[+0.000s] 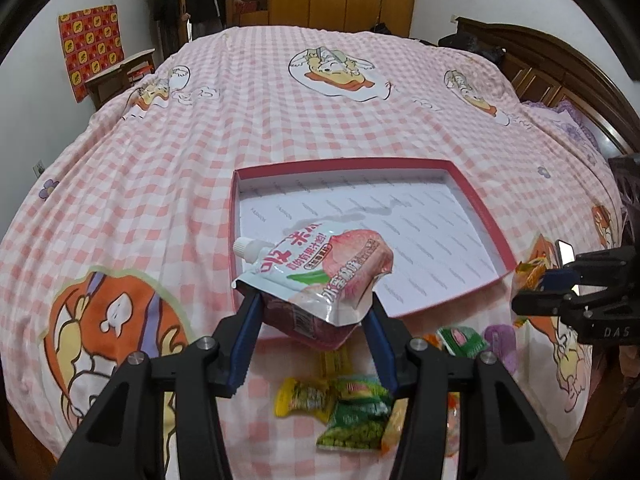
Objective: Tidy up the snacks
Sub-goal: 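Carry the pink pouch with the left tool while the right tool carries the gummy packet into the box, then open the right tool dropping the gummy packet while the left tool releases the pouch in the box, then grasp the purple tin with the right tool while the left tool grasps the green pea snack bag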
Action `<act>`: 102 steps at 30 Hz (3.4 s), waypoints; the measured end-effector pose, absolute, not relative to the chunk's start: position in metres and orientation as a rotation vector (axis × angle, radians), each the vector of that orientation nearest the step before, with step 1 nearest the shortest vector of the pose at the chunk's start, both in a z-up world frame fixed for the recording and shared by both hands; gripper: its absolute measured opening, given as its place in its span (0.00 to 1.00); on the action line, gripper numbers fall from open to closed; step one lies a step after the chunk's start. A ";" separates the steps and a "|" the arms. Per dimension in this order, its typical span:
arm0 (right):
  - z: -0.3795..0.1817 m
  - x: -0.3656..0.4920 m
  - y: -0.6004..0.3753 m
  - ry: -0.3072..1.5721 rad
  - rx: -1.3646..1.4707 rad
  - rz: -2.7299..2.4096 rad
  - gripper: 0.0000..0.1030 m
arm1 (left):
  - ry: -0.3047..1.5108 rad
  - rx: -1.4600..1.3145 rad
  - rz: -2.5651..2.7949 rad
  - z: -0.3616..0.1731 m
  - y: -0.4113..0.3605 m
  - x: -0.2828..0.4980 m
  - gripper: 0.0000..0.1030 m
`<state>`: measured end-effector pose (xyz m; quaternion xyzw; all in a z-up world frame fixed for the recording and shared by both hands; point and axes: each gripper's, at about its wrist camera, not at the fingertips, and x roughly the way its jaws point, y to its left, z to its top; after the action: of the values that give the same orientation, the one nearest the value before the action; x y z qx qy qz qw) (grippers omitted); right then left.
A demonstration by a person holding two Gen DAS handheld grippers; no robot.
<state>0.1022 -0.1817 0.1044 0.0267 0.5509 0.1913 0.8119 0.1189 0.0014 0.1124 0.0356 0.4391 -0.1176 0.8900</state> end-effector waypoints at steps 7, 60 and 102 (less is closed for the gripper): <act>0.097 0.129 -0.187 1.199 0.082 0.391 0.33 | 0.928 0.050 -0.237 0.105 0.000 0.144 0.51; 0.055 0.225 -0.204 1.241 0.146 0.305 0.33 | 0.986 0.053 -0.176 0.060 -0.008 0.219 0.51; 0.084 0.142 -0.196 1.127 0.146 0.363 0.56 | 0.948 0.047 -0.216 0.094 -0.004 0.140 0.64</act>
<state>0.1416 -0.1961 0.0837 0.0685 0.5306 0.1711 0.8273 0.1399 -0.0039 0.0939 0.0224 0.4557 -0.1038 0.8838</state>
